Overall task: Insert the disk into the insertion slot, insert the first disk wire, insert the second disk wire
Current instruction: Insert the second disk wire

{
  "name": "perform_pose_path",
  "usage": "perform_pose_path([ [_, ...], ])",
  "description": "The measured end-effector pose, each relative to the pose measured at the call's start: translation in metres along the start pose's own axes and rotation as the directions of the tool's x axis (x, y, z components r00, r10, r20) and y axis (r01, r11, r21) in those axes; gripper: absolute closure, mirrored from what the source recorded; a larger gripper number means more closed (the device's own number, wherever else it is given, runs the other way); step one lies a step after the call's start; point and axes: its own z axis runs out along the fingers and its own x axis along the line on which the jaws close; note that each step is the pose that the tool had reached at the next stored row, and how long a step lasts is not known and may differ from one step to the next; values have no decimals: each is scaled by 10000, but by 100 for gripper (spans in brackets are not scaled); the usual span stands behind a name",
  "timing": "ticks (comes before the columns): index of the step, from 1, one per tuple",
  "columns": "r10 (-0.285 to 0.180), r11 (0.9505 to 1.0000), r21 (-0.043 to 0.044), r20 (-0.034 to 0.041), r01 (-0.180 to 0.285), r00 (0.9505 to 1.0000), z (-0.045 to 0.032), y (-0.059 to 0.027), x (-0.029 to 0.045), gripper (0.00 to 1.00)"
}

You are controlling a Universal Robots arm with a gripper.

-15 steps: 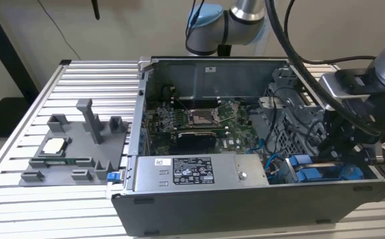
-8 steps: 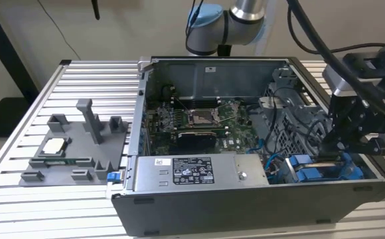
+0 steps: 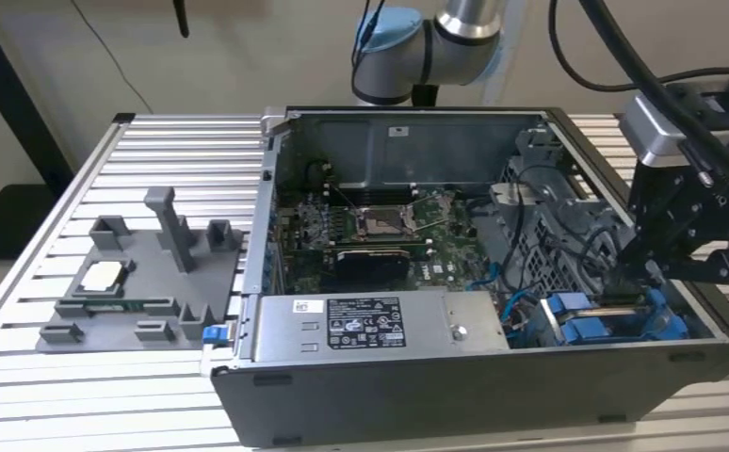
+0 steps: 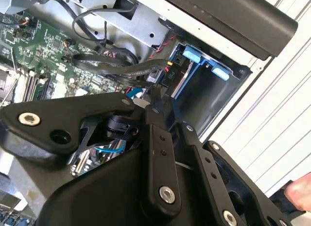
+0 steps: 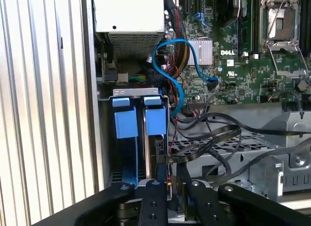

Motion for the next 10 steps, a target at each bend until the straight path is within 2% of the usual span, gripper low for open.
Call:
perform_pose_path([
  [10, 0, 10000, 0, 1, 0, 10000, -28, -1, -4, 76],
])
